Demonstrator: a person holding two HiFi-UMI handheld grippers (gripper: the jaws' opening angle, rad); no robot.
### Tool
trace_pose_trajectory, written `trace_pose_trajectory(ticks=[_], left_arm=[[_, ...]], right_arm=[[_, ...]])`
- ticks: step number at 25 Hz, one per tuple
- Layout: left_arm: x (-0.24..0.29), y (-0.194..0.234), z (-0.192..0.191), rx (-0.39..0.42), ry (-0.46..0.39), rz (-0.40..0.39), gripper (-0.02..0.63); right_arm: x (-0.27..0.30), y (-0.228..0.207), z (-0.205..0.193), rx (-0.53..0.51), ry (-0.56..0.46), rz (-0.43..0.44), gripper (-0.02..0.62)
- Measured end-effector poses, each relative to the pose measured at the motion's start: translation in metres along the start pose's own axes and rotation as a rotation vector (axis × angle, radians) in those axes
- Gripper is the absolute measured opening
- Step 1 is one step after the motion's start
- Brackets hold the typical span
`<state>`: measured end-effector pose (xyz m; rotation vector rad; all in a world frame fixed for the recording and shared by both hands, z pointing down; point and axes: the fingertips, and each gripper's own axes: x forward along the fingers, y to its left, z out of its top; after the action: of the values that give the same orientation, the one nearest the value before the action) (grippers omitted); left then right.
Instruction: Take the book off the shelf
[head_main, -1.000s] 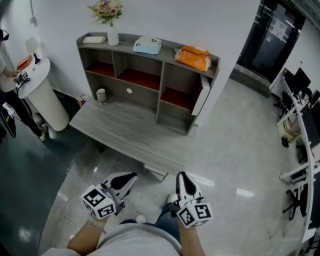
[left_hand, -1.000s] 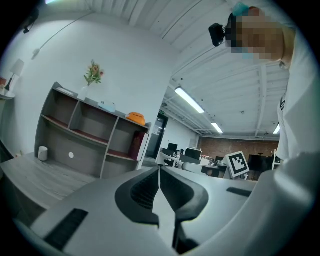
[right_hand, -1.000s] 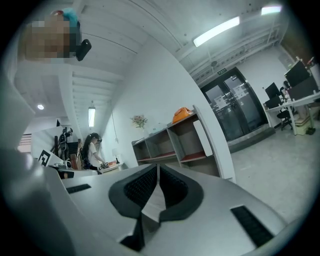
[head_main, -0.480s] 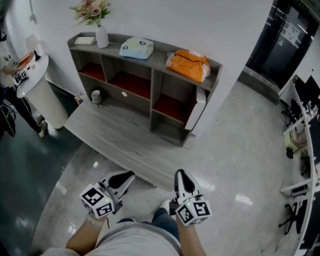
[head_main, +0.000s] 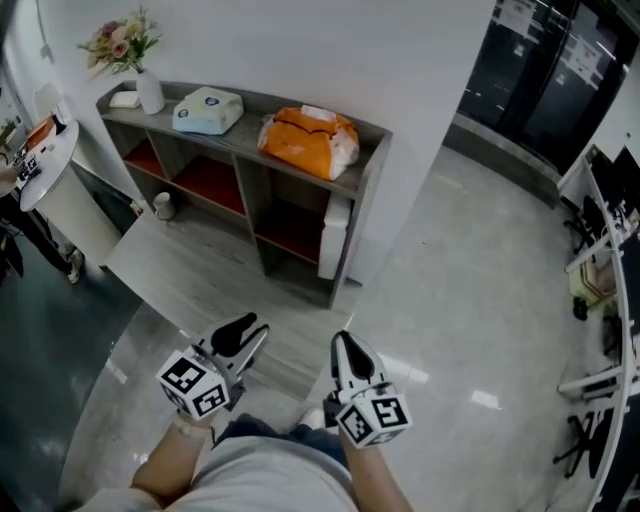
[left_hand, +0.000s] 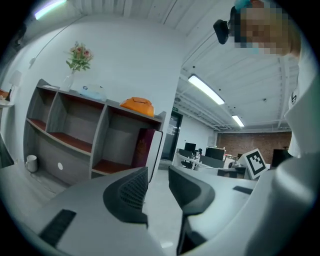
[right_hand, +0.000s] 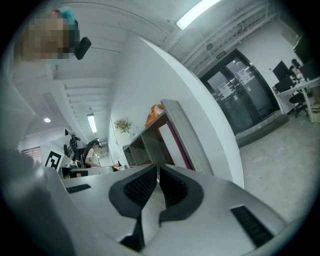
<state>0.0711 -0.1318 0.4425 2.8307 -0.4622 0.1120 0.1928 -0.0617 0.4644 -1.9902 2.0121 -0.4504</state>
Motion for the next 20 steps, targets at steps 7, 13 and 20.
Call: trace_pose_trajectory(ticks=[7, 13, 20], left_arm=[[0.083, -0.008, 0.021, 0.05, -0.009, 0.012, 0.245], [0.135, 0.002, 0.03, 0.085, -0.013, 0.013, 0.292], [0.189, 0.01, 0.028, 0.148, 0.022, -0.03, 0.308]], right_arm=[[-0.01, -0.035, 0.025, -0.003, -0.026, -0.025, 0.028], [-0.027, -0.063, 0.029, 0.006, -0.049, -0.137, 0.028], [-0.036, -0.078, 0.028, 0.006, -0.081, -0.251, 0.028]])
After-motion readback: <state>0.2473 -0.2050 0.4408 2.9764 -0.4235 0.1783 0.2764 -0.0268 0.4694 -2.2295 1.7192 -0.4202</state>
